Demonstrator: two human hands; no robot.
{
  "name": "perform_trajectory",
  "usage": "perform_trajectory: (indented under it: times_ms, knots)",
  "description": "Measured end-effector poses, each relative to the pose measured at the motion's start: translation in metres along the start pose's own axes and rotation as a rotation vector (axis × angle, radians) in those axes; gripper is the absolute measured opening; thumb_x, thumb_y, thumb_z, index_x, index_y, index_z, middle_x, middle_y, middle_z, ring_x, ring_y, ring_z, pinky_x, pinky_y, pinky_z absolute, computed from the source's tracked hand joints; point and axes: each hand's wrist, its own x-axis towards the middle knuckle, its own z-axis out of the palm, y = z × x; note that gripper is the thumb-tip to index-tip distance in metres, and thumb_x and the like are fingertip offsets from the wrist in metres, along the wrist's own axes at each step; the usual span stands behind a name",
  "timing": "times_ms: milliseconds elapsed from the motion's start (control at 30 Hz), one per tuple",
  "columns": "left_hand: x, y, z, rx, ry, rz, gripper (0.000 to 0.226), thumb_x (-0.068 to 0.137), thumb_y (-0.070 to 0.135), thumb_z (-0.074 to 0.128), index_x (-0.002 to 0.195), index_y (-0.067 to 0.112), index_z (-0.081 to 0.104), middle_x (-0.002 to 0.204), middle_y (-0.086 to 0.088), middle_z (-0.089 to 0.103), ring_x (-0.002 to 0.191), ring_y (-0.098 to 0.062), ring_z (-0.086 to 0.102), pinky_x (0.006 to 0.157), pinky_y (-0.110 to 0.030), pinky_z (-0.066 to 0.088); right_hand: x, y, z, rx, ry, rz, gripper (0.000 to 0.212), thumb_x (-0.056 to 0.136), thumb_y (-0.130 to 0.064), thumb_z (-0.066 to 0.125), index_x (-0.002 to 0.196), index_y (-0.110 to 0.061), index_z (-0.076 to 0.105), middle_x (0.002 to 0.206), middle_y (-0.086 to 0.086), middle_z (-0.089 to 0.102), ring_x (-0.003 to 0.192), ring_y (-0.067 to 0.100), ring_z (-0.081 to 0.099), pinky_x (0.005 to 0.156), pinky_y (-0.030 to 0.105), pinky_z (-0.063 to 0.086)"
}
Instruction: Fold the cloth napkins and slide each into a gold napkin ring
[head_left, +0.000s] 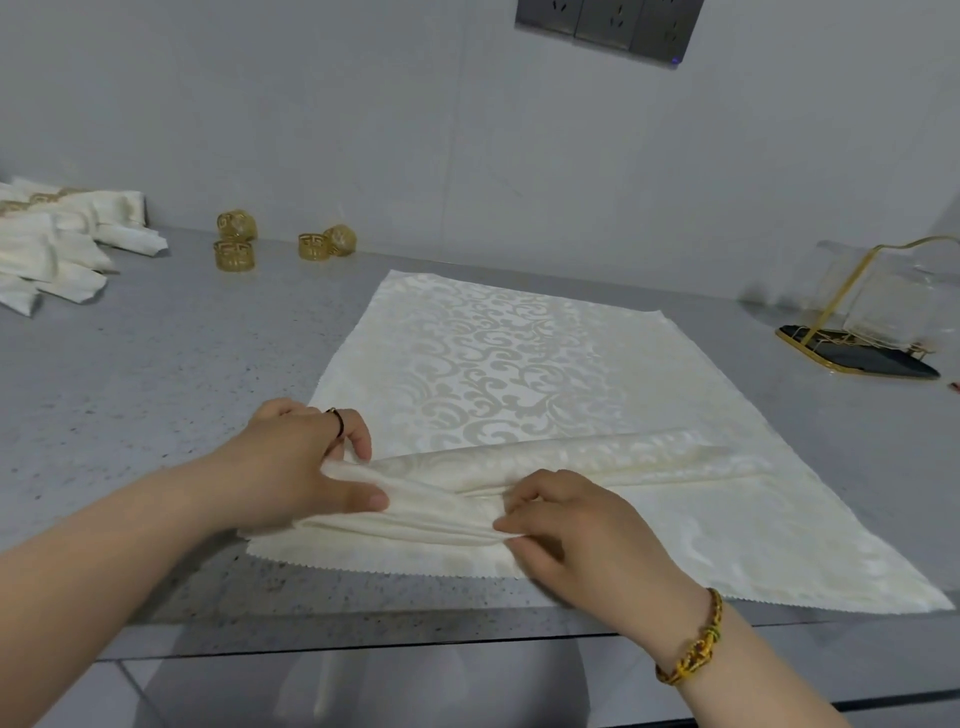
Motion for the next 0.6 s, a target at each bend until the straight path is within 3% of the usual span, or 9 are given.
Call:
perform_trajectory:
  times_ms: [67, 133, 200, 267, 333, 400, 467, 600]
  knots:
    - [-0.002, 0.003, -0.003, 0.059, 0.01, 0.013, 0.105, 0.004, 0.099, 0.001, 0.089, 0.049, 0.035, 0.086, 0.015, 0.049, 0.095, -0.006, 0.033, 0.08, -0.018, 0.019, 0.0, 0.001, 0.0, 0.009, -0.002, -0.009, 0.026, 0.073, -0.032, 0.048, 0.076, -0.026, 0.074, 0.079, -0.012, 0.065, 0.075, 0.003, 0.049, 0.054, 0.014, 0.044]
    - [-0.006, 0.011, -0.005, 0.141, 0.103, 0.046, 0.109, 0.012, 0.099, 0.005, 0.108, 0.052, 0.03, 0.094, 0.02, 0.047, 0.093, 0.0, 0.035, 0.086, -0.018, 0.013, -0.001, 0.001, 0.0, 0.0, -0.01, -0.015, 0.027, 0.075, -0.036, 0.049, 0.079, -0.026, 0.074, 0.082, -0.011, 0.065, 0.076, 0.003, 0.048, 0.057, 0.013, 0.045]
    - [-0.007, 0.019, 0.003, 0.19, 0.265, 0.121, 0.084, 0.056, 0.085, 0.018, 0.128, 0.045, 0.035, 0.119, 0.022, 0.046, 0.113, -0.004, 0.038, 0.101, -0.019, 0.009, -0.002, 0.002, -0.001, 0.022, -0.014, -0.007, 0.034, 0.079, -0.046, 0.048, 0.083, -0.025, 0.074, 0.085, -0.011, 0.065, 0.08, 0.005, 0.048, 0.059, 0.013, 0.046]
    - [-0.01, 0.032, 0.018, 0.181, 0.331, 0.22, 0.051, 0.084, 0.052, 0.03, 0.125, 0.033, 0.053, 0.128, 0.014, 0.051, 0.121, -0.013, 0.048, 0.108, -0.02, 0.018, 0.0, 0.0, -0.002, 0.108, -0.056, 0.02, 0.05, 0.084, -0.059, 0.04, 0.088, -0.022, 0.074, 0.09, -0.01, 0.064, 0.085, 0.005, 0.048, 0.066, 0.011, 0.042]
    - [-0.012, 0.043, 0.034, 0.162, 0.333, 0.304, 0.043, 0.081, 0.038, 0.035, 0.107, 0.026, 0.068, 0.112, 0.007, 0.066, 0.1, -0.013, 0.065, 0.097, -0.019, 0.038, 0.007, 0.001, -0.009, 0.229, -0.179, 0.116, 0.05, 0.082, -0.057, 0.044, 0.094, -0.018, 0.073, 0.093, -0.017, 0.057, 0.087, -0.001, 0.048, 0.075, 0.008, 0.037]
    - [-0.008, 0.048, 0.044, 0.197, 0.316, 0.316, 0.045, 0.08, 0.036, 0.033, 0.103, 0.025, 0.07, 0.105, 0.008, 0.069, 0.094, -0.007, 0.067, 0.094, -0.016, 0.039, 0.013, 0.006, -0.016, 0.359, -0.211, 0.208, 0.029, 0.082, -0.037, 0.057, 0.092, -0.015, 0.072, 0.089, -0.021, 0.053, 0.084, -0.004, 0.05, 0.078, 0.007, 0.036]
    - [-0.003, 0.051, 0.046, 0.162, 0.277, 0.305, 0.052, 0.079, 0.037, 0.028, 0.11, 0.024, 0.068, 0.11, 0.009, 0.068, 0.099, -0.007, 0.065, 0.093, -0.018, 0.038, 0.021, 0.014, -0.024, 0.371, -0.136, 0.277, 0.012, 0.084, -0.018, 0.063, 0.095, -0.016, 0.069, 0.089, -0.017, 0.052, 0.088, 0.001, 0.049, 0.082, 0.01, 0.036]
    - [0.004, 0.053, 0.048, 0.241, 0.308, 0.319, 0.047, 0.071, 0.034, 0.032, 0.091, 0.029, 0.074, 0.088, 0.014, 0.071, 0.08, -0.003, 0.068, 0.068, -0.018, 0.053, 0.028, 0.024, -0.025, 0.048, -0.215, 0.223, 0.036, 0.086, -0.023, 0.057, 0.122, -0.023, 0.053, 0.118, -0.011, 0.048, 0.112, 0.012, 0.038, 0.086, 0.018, 0.022]
